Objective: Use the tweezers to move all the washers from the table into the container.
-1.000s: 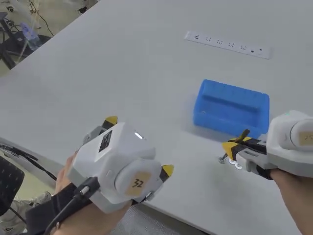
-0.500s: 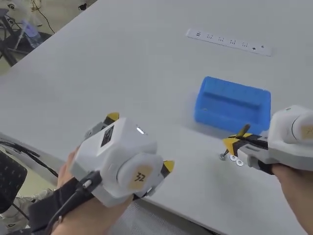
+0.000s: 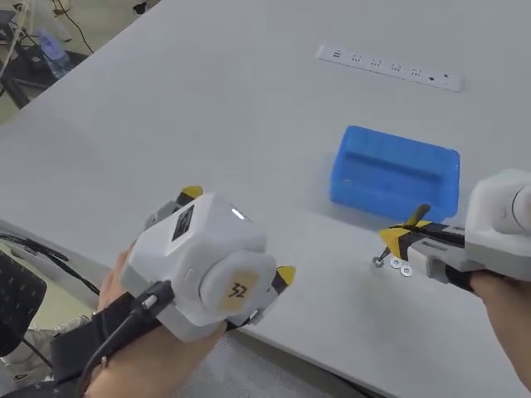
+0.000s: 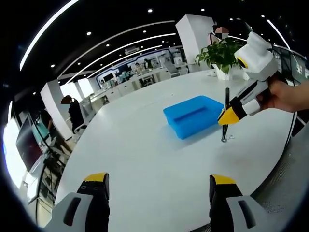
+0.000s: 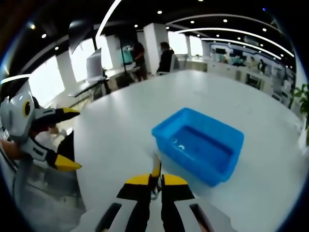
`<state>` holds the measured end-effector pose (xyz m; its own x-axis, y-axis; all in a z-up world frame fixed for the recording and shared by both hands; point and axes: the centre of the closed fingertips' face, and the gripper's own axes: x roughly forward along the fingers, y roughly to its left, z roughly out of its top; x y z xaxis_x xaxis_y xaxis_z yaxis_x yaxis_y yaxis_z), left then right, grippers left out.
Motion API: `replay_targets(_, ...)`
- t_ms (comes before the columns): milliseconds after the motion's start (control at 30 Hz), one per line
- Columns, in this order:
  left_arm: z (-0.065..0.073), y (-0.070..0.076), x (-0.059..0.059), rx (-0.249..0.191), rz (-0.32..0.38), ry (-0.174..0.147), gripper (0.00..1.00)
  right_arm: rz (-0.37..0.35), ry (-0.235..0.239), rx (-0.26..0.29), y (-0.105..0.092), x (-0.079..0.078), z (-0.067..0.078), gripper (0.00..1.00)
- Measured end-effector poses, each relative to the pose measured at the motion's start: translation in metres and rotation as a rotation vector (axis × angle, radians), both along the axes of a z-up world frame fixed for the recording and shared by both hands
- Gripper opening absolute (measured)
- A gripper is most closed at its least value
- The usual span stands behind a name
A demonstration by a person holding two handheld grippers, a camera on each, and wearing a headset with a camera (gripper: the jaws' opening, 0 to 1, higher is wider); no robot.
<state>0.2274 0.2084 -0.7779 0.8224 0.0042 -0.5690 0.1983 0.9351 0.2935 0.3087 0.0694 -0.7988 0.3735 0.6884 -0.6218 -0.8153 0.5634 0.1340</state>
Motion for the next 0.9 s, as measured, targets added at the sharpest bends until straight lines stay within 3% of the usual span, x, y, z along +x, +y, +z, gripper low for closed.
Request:
replay_targets(333,-0.001,0.0,0.0,0.0,-0.003,0.004,0.87,-0.007,-0.062,0.033,0.002,0.015,0.027,0.04)
replay_targets(567,-0.001,0.0,0.0,0.001,-0.002,0.005,0.86,-0.046,-0.104,0.092,0.003,0.04,0.053,0.04)
replay_targets(733,-0.002,0.0,0.0,0.002,-0.001,0.007,0.86,-0.071,-0.129,0.117,0.007,0.063,0.058,0.04)
replay_targets(900,-0.002,0.0,0.0,0.002,-0.001,0.011,0.86,-0.073,-0.145,0.119,0.013,0.075,0.059,0.04)
